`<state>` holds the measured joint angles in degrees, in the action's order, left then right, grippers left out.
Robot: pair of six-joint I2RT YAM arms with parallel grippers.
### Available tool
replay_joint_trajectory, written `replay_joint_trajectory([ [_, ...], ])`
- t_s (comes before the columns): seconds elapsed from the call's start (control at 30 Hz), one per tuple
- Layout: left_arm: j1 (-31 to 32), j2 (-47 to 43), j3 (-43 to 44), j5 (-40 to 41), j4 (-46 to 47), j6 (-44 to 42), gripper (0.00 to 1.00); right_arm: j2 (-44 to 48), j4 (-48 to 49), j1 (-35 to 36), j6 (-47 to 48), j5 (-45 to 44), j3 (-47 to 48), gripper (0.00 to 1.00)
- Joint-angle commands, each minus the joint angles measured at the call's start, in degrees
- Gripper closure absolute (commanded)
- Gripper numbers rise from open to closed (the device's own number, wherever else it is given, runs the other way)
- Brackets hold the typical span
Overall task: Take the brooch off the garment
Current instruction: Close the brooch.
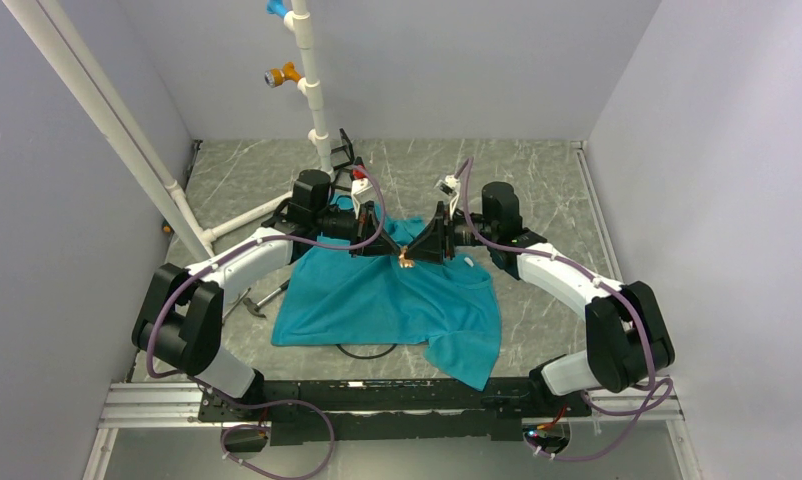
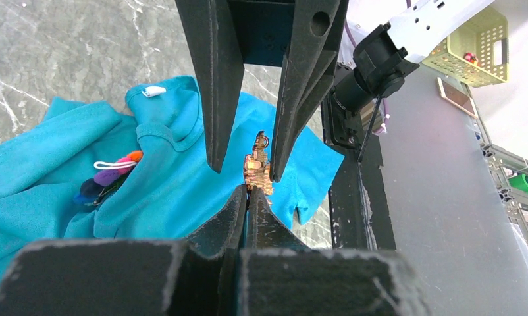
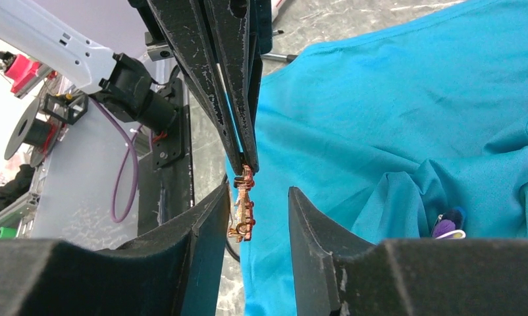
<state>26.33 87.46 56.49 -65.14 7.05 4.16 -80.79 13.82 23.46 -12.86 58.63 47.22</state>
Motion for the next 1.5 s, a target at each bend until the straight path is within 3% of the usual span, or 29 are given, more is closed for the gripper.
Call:
replay_joint_trajectory([
  [0.0, 0.7, -1.2, 0.5, -4.3, 1.7, 0.9, 1.00, -1.0, 1.7, 0.5, 2.7, -0.4, 1.3, 0.60],
  [0.27, 0.7, -1.7, -0.1, -4.8, 2.7, 1.7, 1.00, -1.4, 0.4, 0.9, 3.9, -1.1, 1.5, 0.59],
  [0.7, 0.6, -2.7, -0.9, -4.9, 2.5, 1.2, 1.00, -2.2, 0.0, 0.4, 2.5, -4.9, 1.9, 0.72],
  [0.93, 0.7, -2.8, -1.2, -5.0, 2.2, 0.7, 1.00, -1.7, 1.6, -1.3, 0.5, -5.0, 1.1, 0.74],
  [1.47, -0.7, -1.3, -0.8, -4.1, 2.3, 1.9, 1.00, 0.7, 3.3, -2.3, 0.7, -0.8, 0.3, 0.71],
])
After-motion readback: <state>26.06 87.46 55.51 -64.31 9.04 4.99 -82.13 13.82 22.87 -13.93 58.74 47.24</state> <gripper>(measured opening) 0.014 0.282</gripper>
